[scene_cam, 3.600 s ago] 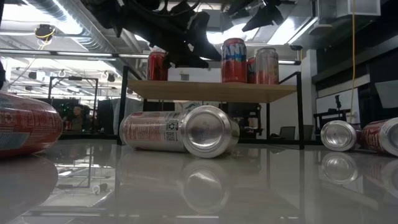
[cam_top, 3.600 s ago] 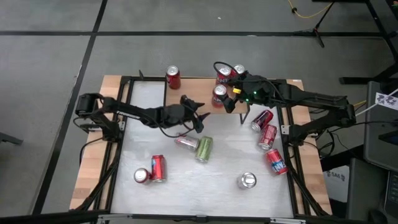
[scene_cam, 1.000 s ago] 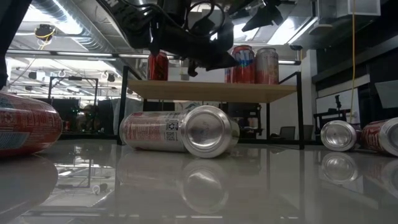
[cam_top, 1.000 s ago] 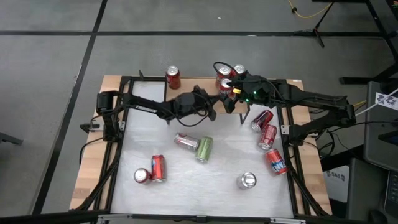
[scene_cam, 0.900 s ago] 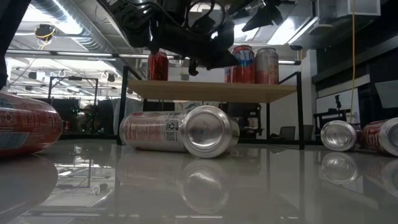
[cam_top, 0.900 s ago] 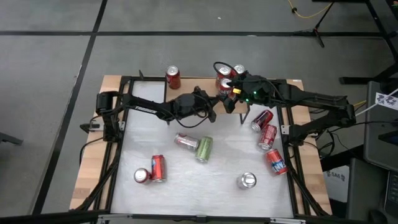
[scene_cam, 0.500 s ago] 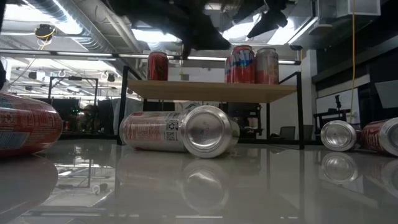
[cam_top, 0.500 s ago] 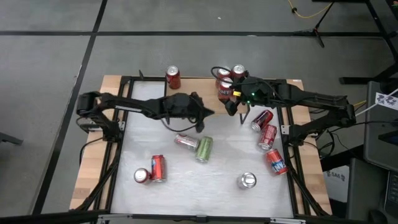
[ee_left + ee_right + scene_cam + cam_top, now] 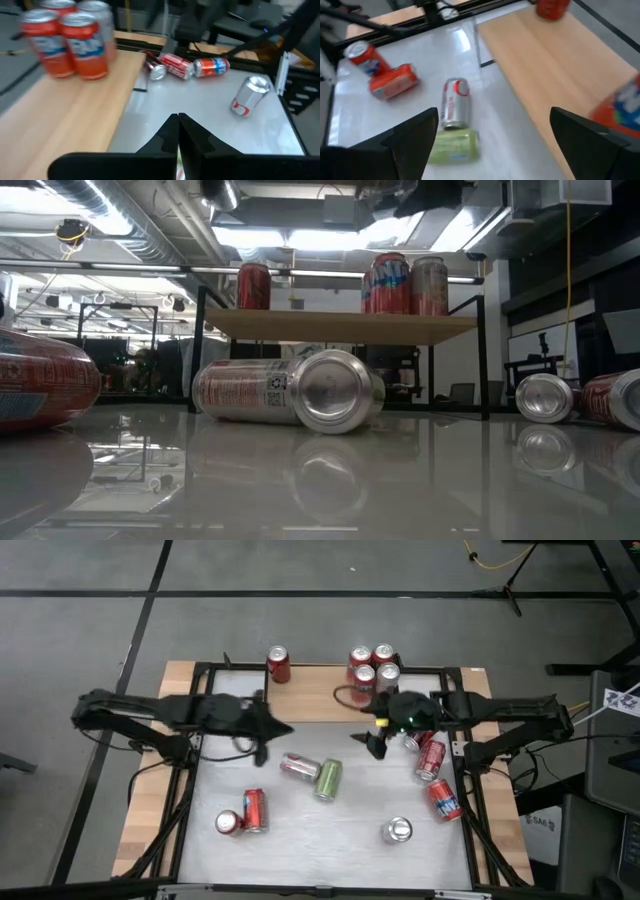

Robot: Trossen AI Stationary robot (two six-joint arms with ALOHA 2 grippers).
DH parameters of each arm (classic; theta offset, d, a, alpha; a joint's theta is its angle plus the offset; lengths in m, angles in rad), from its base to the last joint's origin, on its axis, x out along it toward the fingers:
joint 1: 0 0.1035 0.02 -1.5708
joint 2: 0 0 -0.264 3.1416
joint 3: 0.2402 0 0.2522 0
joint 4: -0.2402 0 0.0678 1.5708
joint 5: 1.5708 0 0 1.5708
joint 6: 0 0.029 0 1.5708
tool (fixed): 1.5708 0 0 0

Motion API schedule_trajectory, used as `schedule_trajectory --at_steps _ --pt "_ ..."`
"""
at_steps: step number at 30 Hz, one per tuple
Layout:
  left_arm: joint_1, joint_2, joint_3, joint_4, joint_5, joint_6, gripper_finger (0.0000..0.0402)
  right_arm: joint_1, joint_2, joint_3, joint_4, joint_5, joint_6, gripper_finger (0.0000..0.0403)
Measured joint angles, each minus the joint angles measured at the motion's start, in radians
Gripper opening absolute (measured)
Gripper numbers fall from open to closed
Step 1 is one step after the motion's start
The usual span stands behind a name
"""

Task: Place canned beverage on shelf
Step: Put the orange soda can on the shelf aligned with the other orange soda can

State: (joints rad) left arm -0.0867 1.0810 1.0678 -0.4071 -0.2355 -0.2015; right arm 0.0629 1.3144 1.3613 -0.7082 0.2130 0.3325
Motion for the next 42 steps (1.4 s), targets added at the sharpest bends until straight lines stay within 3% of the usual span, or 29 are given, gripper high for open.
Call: schedule_trajectory --at_steps 4,11,16,24,31,42 --pt "-0.11 -0.124 -0.066 -0.076 -0.131 -0.101 0.0002 0.071 0.005 0.0 0.001 0.015 0.002 0.0372" --pt "-0.265 -0.273 -0.239 -0.081 -0.152 -0.24 0.0002 0.164 0.033 -0.002 0.001 -0.032 0.003 0.0372" --pt "-0.285 -0.297 -0.304 -0.065 -0.156 -0.241 0.0002 0.194 0.06 -0.002 0.008 -0.05 0.003 0.0372" --pt "-0.266 -0.284 -0.309 -0.021 -0.168 -0.241 0.0011 0.193 0.085 -0.002 0.008 -0.083 0.003 0.0372" --pt "-0.251 -0.284 -0.308 -0.016 -0.169 -0.241 0.0072 0.193 0.085 -0.002 0.008 -0.086 0.003 0.0372" --pt "-0.251 -0.283 -0.308 -0.017 -0.226 -0.241 0.0209 0.192 0.085 -0.002 0.008 -0.094 0.003 0.0372"
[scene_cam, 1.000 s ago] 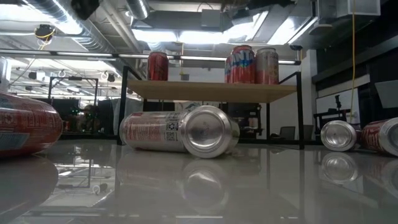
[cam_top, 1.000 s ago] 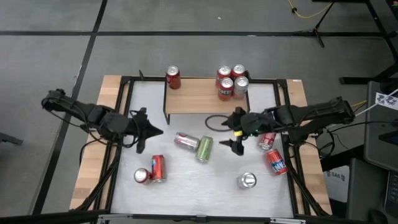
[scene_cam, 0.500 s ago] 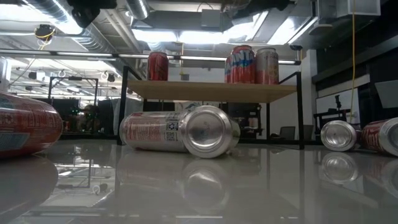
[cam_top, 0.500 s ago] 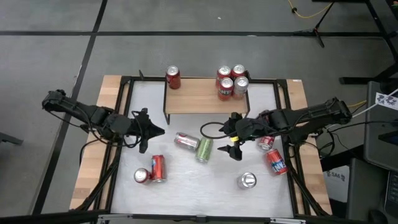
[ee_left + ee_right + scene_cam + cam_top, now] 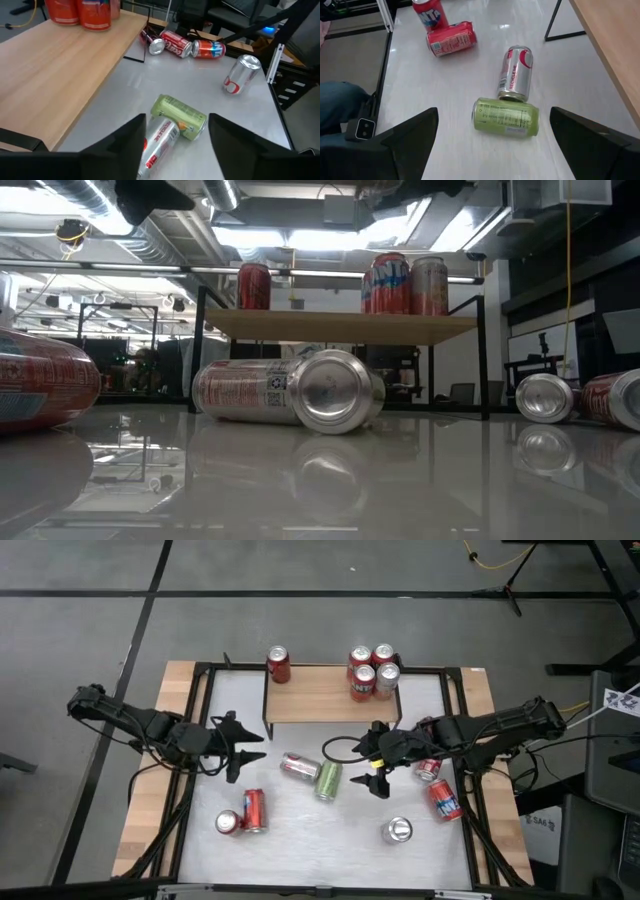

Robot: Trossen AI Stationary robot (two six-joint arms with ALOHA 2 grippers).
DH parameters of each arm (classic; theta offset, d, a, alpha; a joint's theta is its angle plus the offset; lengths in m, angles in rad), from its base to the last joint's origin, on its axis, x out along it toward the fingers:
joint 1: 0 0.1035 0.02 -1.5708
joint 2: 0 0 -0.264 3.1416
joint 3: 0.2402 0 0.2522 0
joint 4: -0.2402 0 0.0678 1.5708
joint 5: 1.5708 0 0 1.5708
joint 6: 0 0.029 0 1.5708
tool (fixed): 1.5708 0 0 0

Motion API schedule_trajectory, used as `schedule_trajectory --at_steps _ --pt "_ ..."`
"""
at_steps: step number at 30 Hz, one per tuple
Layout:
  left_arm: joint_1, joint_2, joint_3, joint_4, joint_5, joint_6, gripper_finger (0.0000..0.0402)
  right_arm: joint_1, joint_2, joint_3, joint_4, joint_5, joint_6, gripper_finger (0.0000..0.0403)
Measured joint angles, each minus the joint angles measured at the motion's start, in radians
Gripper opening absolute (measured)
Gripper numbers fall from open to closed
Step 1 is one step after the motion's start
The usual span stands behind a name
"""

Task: Place canned beverage on shelf
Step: Put the orange soda can on the shelf aligned with the other orange soda can

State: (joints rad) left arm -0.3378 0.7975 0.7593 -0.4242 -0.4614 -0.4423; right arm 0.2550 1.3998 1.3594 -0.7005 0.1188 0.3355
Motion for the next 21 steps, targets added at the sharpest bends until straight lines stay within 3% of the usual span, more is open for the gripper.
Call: schedule_trajectory --at_steps 6,15,18,21 --pt "0.0 0.0 0.0 0.0 0.007 0.0 0.025 0.0 0.0 0.0 0.0 0.0 0.0 0.0372" --pt "0.0 0.0 0.001 0.001 0.019 -0.058 0.0255 0.0 0.017 0.0 0.01 0.001 0.0 0.0372" --pt "0.0 0.0 0.012 0.002 0.072 -0.165 0.0255 0.0 0.032 0.0 0.015 0.001 0.0 0.0372" --pt "-0.002 0.0 0.023 -0.008 0.188 -0.234 0.0254 0.0 0.042 0.0 0.02 0.001 0.0 0.0372"
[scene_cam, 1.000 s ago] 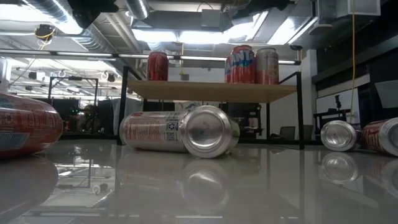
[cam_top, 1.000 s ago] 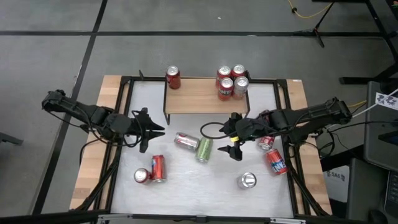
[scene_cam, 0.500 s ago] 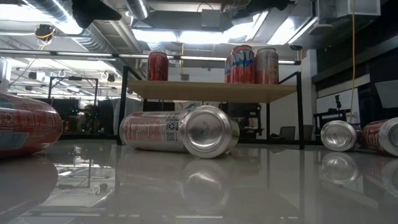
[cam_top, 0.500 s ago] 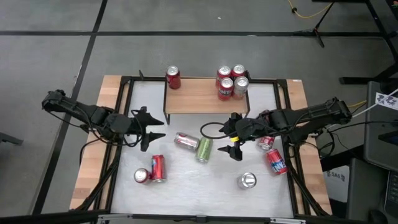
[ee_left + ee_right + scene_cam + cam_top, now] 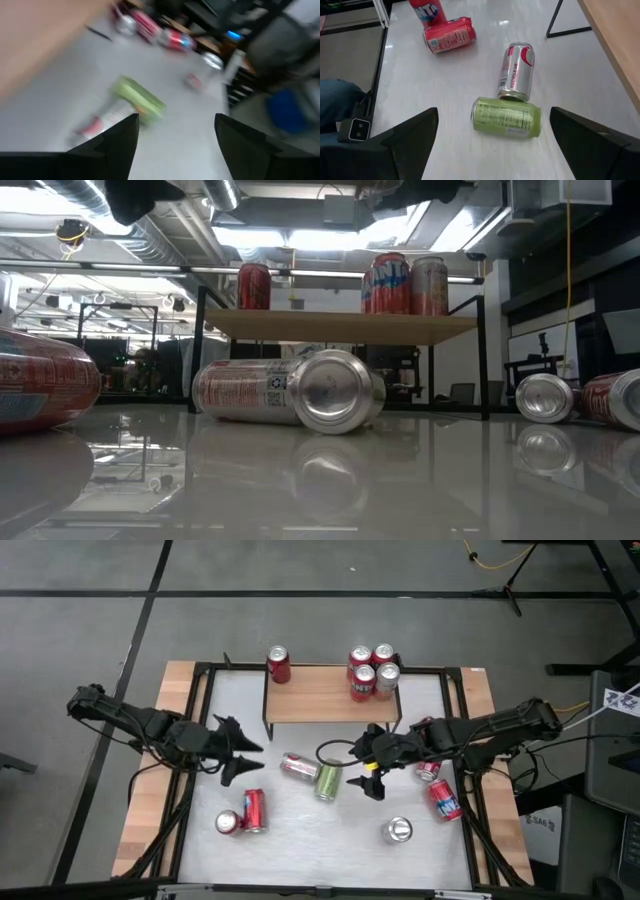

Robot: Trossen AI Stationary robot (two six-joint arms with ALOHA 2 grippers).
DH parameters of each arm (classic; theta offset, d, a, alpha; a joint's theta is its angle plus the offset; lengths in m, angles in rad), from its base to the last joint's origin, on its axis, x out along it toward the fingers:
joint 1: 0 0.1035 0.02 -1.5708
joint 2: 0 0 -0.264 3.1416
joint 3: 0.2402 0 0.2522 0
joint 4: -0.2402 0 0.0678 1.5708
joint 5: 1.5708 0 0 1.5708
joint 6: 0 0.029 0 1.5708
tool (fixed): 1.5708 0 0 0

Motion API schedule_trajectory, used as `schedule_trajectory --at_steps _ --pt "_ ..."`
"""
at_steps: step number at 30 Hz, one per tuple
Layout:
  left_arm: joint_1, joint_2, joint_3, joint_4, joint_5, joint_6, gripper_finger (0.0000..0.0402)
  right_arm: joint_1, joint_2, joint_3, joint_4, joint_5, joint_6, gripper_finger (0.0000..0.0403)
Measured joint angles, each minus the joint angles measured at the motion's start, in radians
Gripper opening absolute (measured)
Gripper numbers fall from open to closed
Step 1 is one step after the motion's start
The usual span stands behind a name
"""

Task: Place canned beverage on shelf
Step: Put the orange soda can on the shelf aligned with the other orange soda can

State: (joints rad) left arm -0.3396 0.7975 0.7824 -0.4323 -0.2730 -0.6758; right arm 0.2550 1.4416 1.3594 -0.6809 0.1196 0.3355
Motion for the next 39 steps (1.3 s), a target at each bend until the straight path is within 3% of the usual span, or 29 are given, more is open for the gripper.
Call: schedule_trajectory --at_steps 7,14,22,29,39 --pt "-0.059 0.029 0.004 -0.007 0.2 -0.311 0.0251 0.0 0.013 0.0 0.001 0.0 0.0 0.0372" --pt "-0.138 0.035 0.004 -0.021 0.383 -0.789 0.0251 0.0 0.018 0.0 0.0 0.0 0.0 0.0372" --pt "-0.247 0.035 0.004 -0.172 0.605 -1.308 0.0251 0.0 0.018 0.0 -0.001 0.0 0.0 0.0372" --pt "-0.338 0.059 0.004 -0.282 0.555 -1.536 0.0251 0.0 0.018 0.0 -0.001 0.0 0.0 0.0372" --pt "-0.373 0.183 0.004 -0.27 0.519 -1.551 0.025 0.0 0.018 0.0 -0.001 0.001 -0.003 0.0372"
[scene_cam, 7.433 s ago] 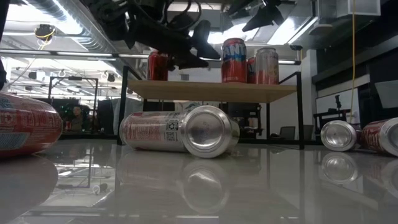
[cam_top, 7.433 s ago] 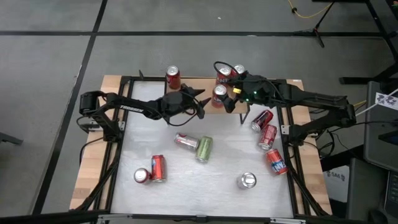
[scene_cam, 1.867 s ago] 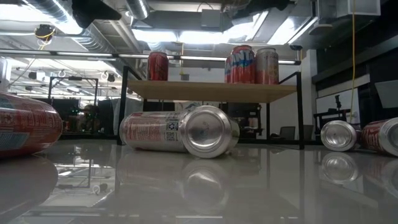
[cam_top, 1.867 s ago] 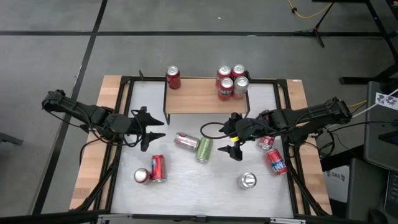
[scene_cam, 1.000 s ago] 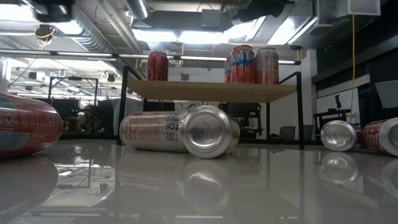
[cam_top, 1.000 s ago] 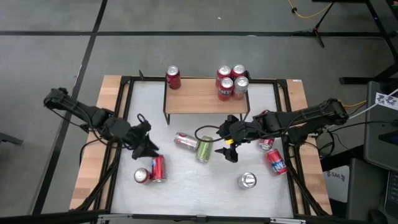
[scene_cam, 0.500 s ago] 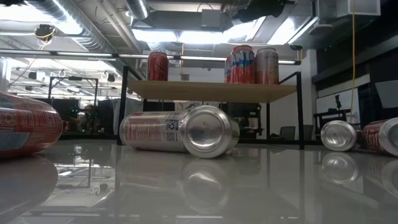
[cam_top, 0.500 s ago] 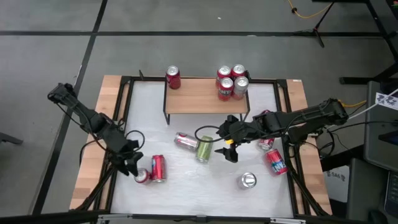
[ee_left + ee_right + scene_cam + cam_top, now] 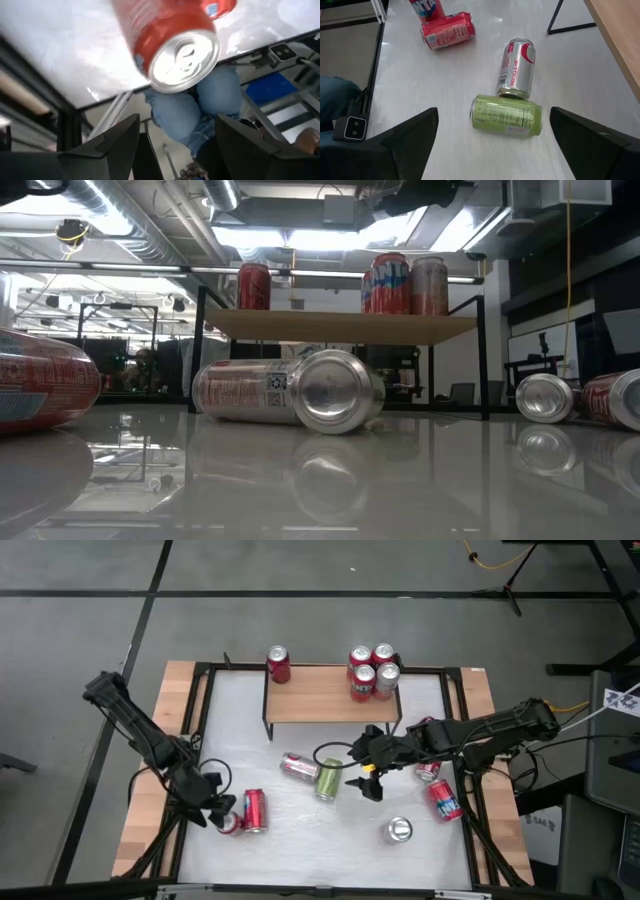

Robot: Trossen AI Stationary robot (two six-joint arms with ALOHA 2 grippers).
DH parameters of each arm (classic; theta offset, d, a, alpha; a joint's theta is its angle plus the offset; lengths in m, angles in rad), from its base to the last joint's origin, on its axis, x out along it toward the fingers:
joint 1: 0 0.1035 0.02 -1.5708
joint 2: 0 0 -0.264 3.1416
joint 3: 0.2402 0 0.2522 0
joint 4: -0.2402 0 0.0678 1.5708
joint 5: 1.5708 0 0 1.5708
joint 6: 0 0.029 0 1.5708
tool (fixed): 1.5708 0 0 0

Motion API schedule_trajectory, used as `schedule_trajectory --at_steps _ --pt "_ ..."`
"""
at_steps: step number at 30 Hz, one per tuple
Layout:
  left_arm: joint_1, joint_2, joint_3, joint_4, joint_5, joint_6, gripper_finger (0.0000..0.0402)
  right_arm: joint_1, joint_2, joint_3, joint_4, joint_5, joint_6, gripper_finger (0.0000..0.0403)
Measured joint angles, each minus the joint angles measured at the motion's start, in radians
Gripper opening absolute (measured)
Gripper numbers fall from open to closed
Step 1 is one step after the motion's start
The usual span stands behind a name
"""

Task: Place canned beverage on shelf
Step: Put the orange soda can on the shelf aligned with the other orange soda can

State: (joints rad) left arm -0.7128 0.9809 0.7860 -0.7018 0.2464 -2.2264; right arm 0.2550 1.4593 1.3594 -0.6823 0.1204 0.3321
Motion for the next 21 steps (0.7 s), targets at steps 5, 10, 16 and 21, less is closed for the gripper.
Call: schedule_trajectory --at_steps 5,10,16,21 --pt "0.0 0.029 0.0 0.053 -0.035 0.076 0.025 0.0 0.0 0.0 0.0 0.0 0.0 0.0372" --pt "-0.016 0.03 0.013 0.077 -0.055 0.082 0.025 0.0 0.0 0.0 0.0 0.001 0.0 0.0372" --pt "-0.058 0.071 0.134 0.03 -0.122 0.032 0.025 0.0 0.0 0.0 -0.001 0.001 0.0 0.0372" --pt "-0.091 0.179 0.292 -0.127 -0.135 0.01 0.025 0.0 0.0 0.0 -0.001 0.002 0.0 0.0372"
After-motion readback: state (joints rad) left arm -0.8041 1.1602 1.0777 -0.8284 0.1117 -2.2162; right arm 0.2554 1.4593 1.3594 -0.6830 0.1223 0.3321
